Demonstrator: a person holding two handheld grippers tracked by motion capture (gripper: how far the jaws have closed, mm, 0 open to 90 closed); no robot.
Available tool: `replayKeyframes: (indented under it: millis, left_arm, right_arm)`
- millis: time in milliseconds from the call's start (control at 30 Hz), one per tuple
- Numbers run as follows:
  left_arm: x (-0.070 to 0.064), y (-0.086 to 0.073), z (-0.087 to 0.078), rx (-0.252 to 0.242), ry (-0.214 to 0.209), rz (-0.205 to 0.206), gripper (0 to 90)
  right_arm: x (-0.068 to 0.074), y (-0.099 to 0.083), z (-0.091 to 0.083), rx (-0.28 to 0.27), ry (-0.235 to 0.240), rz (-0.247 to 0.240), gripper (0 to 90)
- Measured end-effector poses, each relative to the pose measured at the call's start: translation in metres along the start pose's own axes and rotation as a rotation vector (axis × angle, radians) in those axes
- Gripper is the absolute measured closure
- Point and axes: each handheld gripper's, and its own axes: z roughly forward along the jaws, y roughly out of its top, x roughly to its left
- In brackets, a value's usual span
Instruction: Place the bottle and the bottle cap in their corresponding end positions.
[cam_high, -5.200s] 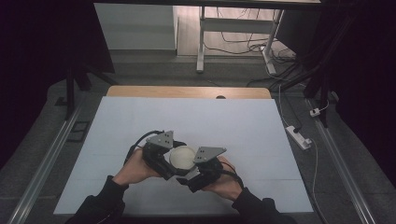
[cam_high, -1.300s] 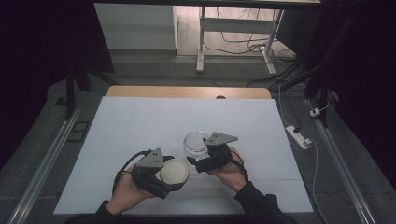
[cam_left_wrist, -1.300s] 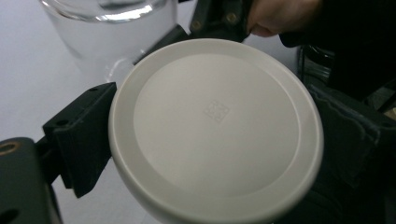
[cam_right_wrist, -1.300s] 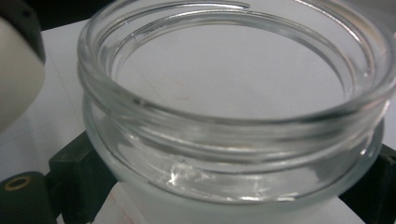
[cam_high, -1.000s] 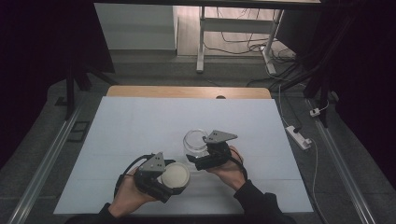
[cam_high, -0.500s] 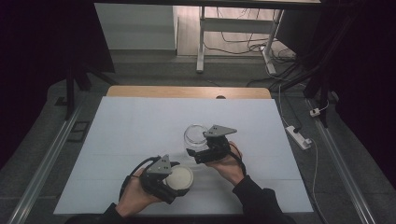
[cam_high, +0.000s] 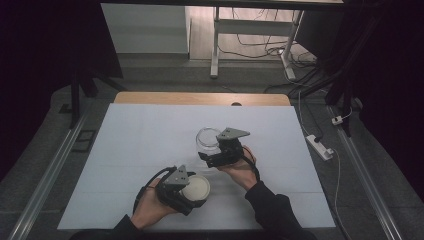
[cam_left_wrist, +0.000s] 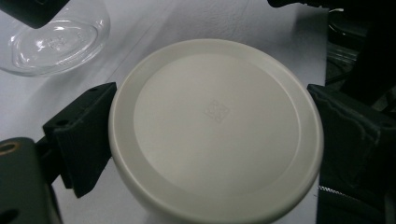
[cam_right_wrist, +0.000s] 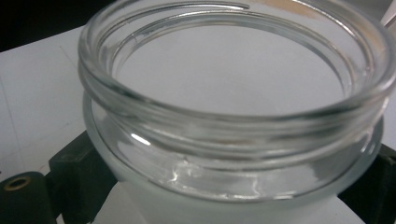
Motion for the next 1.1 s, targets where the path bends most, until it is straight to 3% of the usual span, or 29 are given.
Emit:
replayKeyframes:
  millis: [500, 833, 1100]
  left_arm:
    - [0.012, -0.004, 0.024, -0.009, 0.032, -0.008, 8.2]
    - [0.017, -0.009, 0.040, 0.025, 0.053, 0.006, 8.1]
    - [0.024, -0.010, 0.047, 0.034, 0.062, -0.013, 8.1]
  right_arm:
    - [-0.015, 0.011, 0.015, -0.017, -0.033, 0.007, 6.6]
    - [-0.023, 0.017, 0.029, -0.018, -0.051, 0.006, 6.6]
    - [-0.027, 0.019, 0.045, -0.008, -0.054, -0.001, 6.6]
